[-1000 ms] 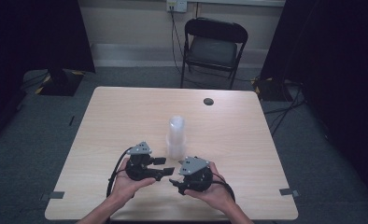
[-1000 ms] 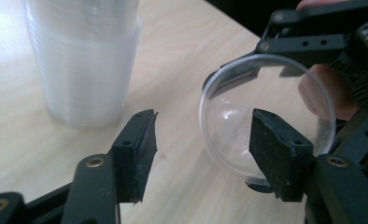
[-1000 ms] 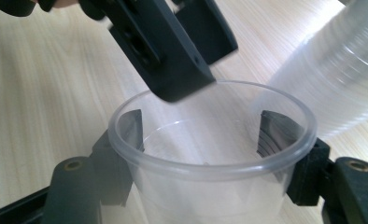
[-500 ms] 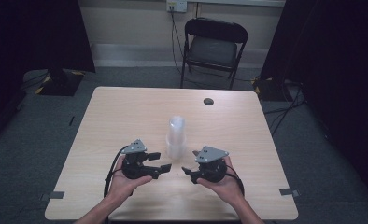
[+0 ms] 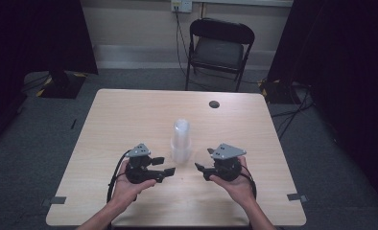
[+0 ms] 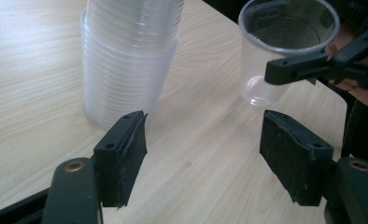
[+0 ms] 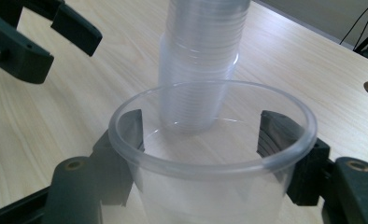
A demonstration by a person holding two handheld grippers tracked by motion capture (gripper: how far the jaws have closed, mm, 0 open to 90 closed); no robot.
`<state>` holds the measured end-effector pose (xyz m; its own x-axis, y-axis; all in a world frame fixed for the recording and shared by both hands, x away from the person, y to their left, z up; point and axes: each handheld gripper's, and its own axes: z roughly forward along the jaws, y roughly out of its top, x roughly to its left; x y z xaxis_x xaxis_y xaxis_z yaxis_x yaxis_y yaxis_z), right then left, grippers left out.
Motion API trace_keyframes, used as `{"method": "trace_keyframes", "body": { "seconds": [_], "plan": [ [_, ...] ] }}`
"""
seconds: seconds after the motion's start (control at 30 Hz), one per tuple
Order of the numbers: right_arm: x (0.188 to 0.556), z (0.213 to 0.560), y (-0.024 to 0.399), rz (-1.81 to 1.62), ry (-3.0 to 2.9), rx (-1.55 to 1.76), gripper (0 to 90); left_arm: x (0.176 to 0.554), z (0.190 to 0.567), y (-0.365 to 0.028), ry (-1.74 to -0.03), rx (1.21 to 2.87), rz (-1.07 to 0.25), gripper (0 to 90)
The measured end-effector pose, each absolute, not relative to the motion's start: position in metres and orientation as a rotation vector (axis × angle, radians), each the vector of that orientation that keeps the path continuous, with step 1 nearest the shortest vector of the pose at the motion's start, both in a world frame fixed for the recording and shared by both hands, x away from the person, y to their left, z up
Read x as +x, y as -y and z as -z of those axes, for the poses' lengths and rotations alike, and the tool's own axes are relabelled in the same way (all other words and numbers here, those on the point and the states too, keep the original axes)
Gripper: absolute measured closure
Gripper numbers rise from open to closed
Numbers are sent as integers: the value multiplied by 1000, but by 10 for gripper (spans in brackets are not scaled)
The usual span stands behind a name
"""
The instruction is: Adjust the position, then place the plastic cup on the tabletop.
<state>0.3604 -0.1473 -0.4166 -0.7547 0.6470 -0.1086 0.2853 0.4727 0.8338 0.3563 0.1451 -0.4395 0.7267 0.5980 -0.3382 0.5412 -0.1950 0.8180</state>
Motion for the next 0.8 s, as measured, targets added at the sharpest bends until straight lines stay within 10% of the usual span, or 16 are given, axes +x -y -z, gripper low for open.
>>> {"method": "trace_keyframes", "body": {
  "seconds": [0.8],
  "plan": [
    [381,404,180,-1266,-2144,988,315,357,447,-140,-875,1945,-117,292]
  ]
}}
